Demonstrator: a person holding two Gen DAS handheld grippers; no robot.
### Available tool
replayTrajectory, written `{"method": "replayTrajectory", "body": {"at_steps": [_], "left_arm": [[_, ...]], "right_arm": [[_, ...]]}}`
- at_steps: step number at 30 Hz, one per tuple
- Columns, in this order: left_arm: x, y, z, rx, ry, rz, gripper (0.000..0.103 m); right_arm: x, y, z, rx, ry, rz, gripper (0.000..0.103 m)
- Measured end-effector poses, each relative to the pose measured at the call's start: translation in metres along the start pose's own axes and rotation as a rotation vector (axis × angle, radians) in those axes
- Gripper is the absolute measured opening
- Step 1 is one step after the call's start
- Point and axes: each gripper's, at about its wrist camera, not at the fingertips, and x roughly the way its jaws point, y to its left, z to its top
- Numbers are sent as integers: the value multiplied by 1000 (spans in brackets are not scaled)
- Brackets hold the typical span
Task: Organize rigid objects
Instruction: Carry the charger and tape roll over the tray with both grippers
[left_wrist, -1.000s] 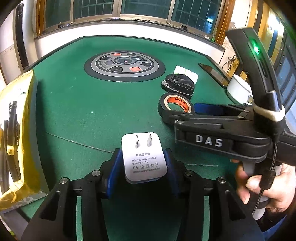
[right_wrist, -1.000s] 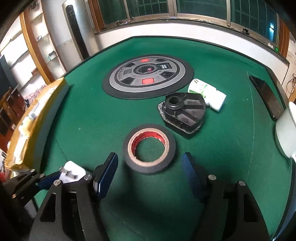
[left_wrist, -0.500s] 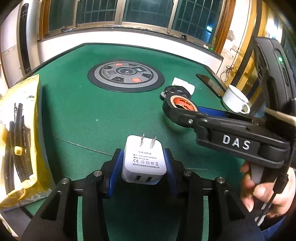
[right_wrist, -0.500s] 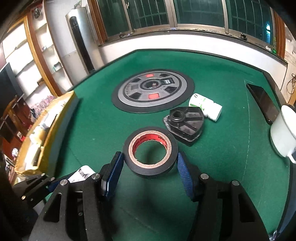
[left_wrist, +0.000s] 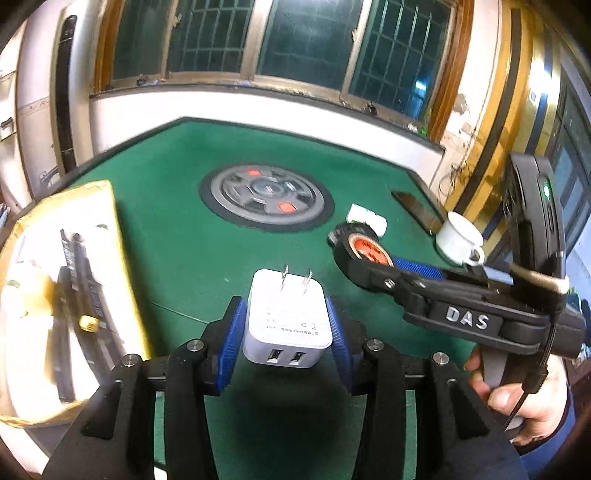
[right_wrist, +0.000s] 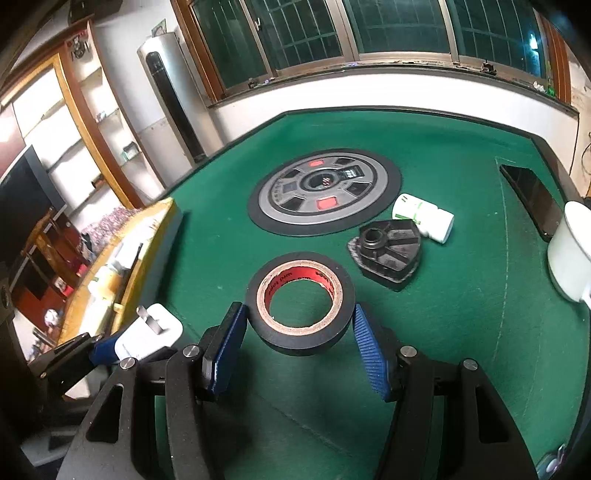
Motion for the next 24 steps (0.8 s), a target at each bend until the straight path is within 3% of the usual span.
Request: {"method": "replayTrajectory", "body": {"at_steps": [6, 14, 18, 24], "left_arm": [[-26, 39, 10, -69, -62, 35, 42], [-51, 117, -4, -206, -90, 136, 42], [-59, 149, -14, -254, -92, 194, 42], [-54, 179, -27, -298, -69, 223, 42]], "right_arm": [[-7, 29, 0, -11, -5, 77, 54], [17, 117, 1, -152, 38, 184, 54], [37, 156, 1, -233, 55, 204, 54], [75, 198, -9, -307, 112, 207, 54]]}}
